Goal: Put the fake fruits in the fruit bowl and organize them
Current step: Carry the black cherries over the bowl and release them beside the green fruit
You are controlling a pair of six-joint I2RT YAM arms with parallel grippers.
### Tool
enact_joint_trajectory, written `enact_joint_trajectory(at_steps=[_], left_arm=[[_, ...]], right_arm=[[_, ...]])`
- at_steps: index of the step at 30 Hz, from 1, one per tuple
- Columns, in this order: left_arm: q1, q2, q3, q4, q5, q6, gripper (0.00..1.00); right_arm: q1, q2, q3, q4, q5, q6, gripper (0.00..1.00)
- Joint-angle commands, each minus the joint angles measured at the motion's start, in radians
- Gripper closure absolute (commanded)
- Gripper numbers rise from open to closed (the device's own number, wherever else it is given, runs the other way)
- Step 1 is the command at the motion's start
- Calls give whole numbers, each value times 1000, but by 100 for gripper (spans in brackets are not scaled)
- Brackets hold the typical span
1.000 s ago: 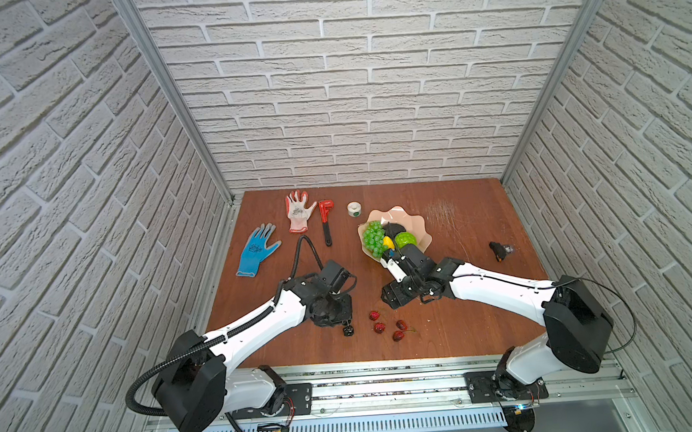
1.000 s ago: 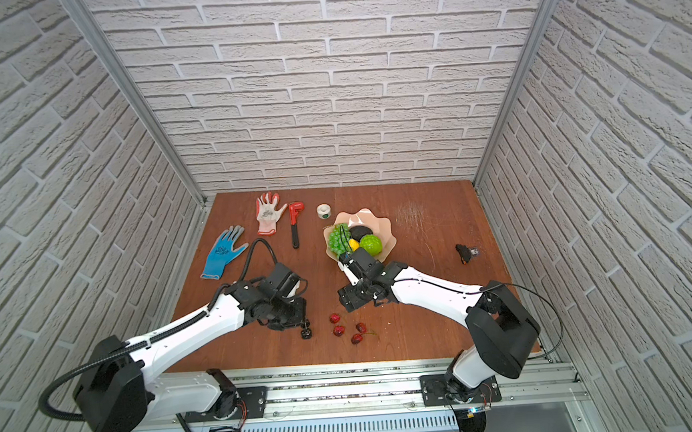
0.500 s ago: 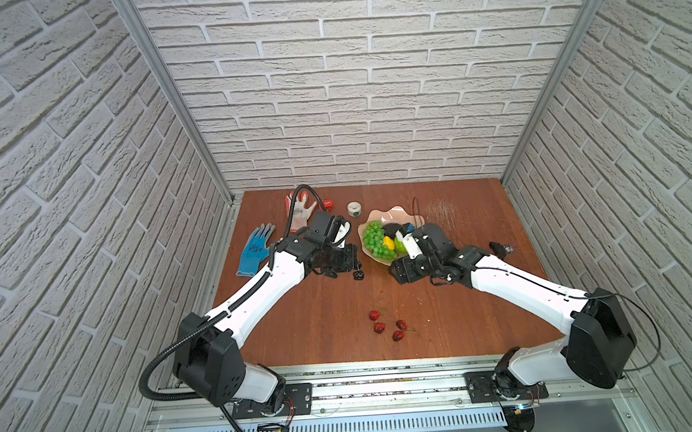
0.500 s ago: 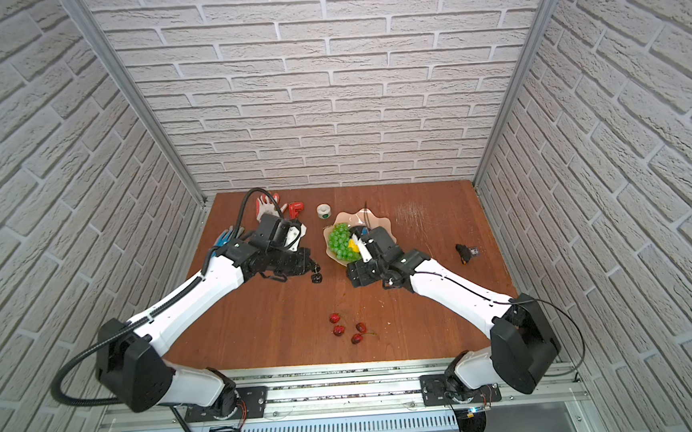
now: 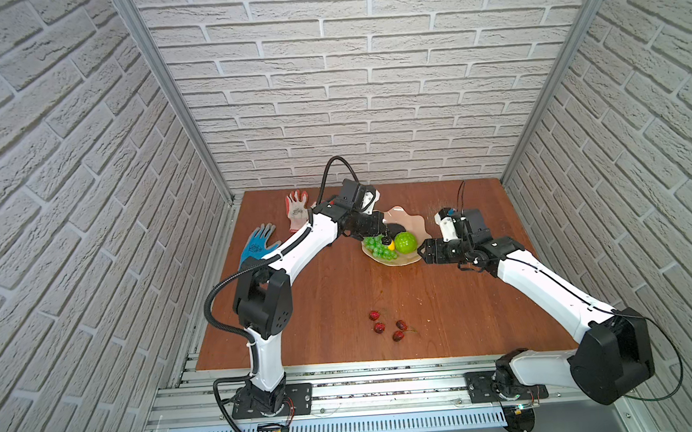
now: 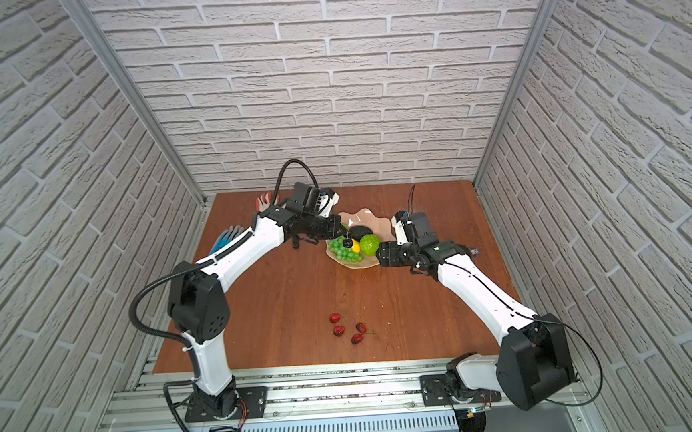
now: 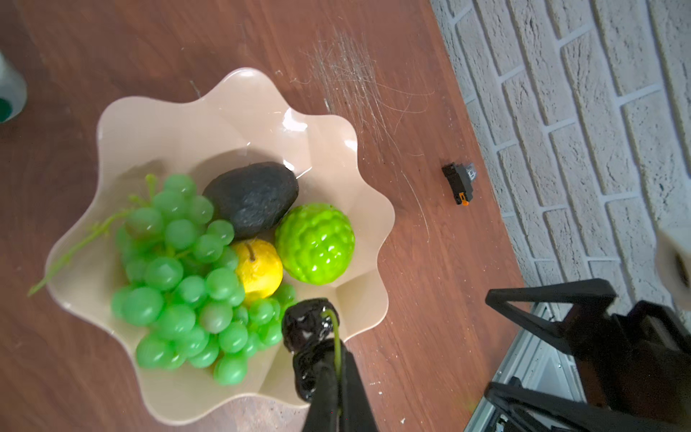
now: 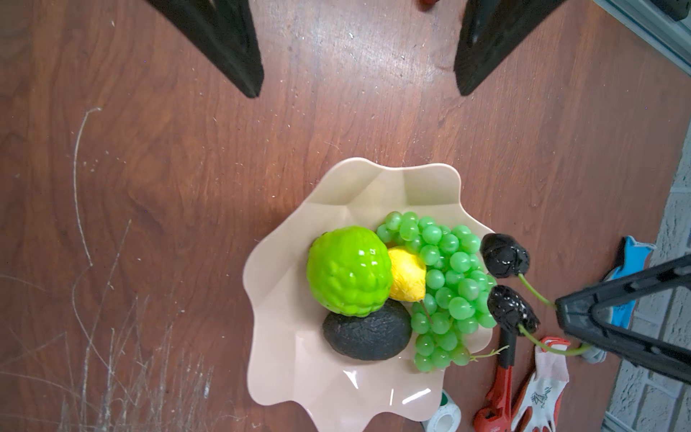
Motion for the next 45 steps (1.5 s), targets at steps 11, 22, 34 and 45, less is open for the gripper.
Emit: enact_joint_trajectory(at_steps=[11, 22, 34, 45], left_arm=[[-58, 106, 29, 5, 11, 30, 100], [-43, 147, -22, 84, 12, -24, 100], [-31, 173, -81, 145, -7, -65, 100], [-14, 163, -50, 129, -18, -55, 75]], right_arm=[[-54, 1, -54, 49, -90, 18, 18], [-55, 7, -57, 55, -100, 12, 18], [-54, 14, -64, 65, -110, 12, 18], [-55, 16, -59, 58, -111, 11, 18]])
